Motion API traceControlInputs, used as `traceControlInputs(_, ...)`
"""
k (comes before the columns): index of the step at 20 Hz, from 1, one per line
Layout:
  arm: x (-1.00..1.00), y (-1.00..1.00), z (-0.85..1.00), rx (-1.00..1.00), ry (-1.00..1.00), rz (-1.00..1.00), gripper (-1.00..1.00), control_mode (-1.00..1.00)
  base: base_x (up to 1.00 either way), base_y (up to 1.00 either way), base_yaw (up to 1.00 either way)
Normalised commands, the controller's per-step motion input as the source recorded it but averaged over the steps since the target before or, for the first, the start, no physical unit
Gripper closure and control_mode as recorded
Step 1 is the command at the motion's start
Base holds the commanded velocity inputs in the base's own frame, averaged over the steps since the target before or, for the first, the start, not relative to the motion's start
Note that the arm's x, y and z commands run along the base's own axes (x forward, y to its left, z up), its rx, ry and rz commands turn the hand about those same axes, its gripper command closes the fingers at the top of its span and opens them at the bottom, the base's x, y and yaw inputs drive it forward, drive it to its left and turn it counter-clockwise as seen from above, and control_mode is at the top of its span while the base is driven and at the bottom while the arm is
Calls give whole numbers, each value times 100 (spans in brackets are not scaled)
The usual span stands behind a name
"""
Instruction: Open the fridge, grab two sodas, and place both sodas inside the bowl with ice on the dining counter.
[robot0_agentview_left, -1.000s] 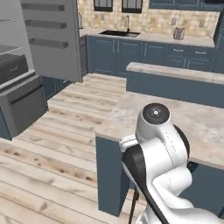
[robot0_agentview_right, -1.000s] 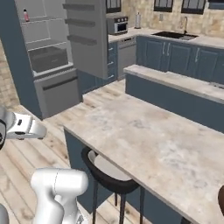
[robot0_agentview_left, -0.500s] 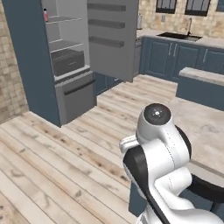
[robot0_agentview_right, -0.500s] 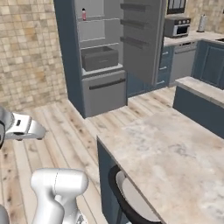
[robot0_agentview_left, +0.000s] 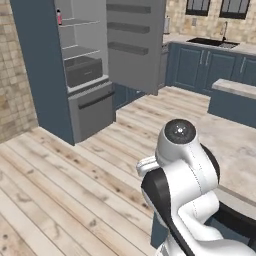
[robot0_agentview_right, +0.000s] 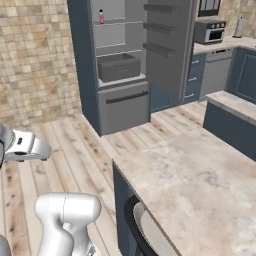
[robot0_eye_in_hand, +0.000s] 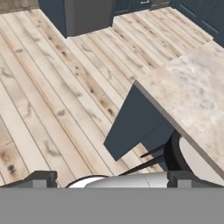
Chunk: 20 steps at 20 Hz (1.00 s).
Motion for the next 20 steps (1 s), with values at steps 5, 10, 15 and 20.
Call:
traceControlInputs(5,0,0,0,0,0,0,-100,100,80,69,-12)
traceControlInputs(10,0,0,0,0,0,0,-100,100,27,82,-16)
traceControlInputs(15,0,0,0,0,0,0,-100,100,0,94,-4)
traceControlInputs(20,0,0,0,0,0,0,-100,100,28,90,0)
